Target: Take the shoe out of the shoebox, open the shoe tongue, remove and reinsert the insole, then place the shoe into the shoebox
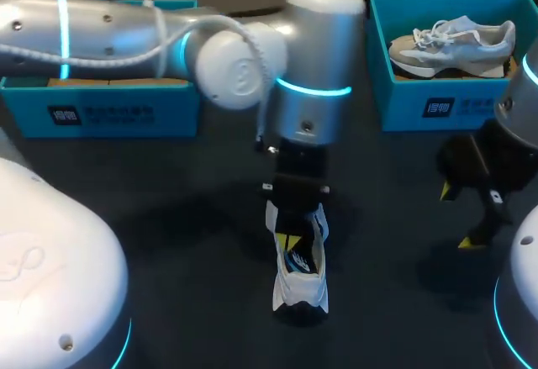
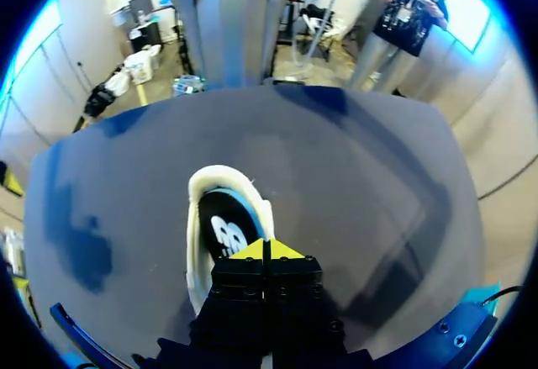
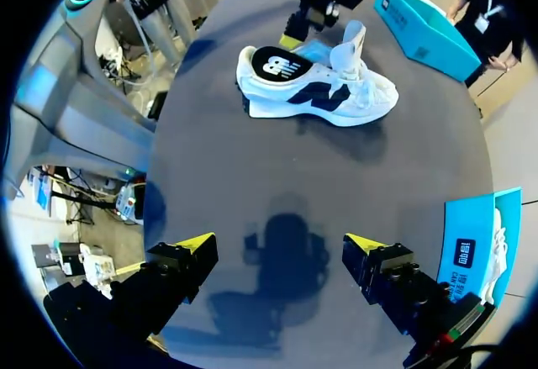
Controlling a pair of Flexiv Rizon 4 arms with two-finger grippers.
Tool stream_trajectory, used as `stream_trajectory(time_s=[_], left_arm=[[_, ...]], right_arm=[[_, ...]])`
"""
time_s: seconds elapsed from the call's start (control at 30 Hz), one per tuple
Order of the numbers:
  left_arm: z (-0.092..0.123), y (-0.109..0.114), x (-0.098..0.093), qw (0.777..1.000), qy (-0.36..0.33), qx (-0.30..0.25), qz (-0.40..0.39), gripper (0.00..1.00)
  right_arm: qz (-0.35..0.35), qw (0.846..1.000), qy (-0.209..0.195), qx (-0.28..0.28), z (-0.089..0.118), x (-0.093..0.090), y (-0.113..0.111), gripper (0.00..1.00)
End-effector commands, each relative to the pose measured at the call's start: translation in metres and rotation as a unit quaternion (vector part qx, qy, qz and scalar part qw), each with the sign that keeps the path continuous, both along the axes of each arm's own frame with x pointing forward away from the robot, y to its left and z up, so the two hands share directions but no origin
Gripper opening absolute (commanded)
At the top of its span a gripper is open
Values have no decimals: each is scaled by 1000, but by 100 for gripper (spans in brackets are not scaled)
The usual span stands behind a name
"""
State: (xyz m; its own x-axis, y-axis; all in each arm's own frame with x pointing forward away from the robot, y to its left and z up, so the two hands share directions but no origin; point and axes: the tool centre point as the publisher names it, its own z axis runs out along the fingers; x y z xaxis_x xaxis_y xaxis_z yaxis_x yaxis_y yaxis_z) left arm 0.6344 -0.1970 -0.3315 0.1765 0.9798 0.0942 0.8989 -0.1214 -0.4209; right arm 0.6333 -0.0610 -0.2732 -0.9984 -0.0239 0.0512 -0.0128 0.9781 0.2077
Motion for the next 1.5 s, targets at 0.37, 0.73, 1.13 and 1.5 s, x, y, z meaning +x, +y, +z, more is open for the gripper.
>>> stream_trajectory(time_s=[0.37, 0.73, 1.13, 1.5], left_arm=[[-27, -4, -2, 995, -3, 81, -50, 0], [-49, -4, -6, 998, 18, 56, -35, 0], [-71, -5, -12, 999, 9, 34, -15, 0], [-21, -8, -13, 1000, 31, -2, -3, 0]], right_arm=[[0, 1000, -1, 0, -1, -1, -1, 100], [0, 1000, -1, 0, -1, -1, -1, 100], [0, 1000, -1, 0, -1, -1, -1, 100], [0, 1000, -1, 0, -1, -1, -1, 100]])
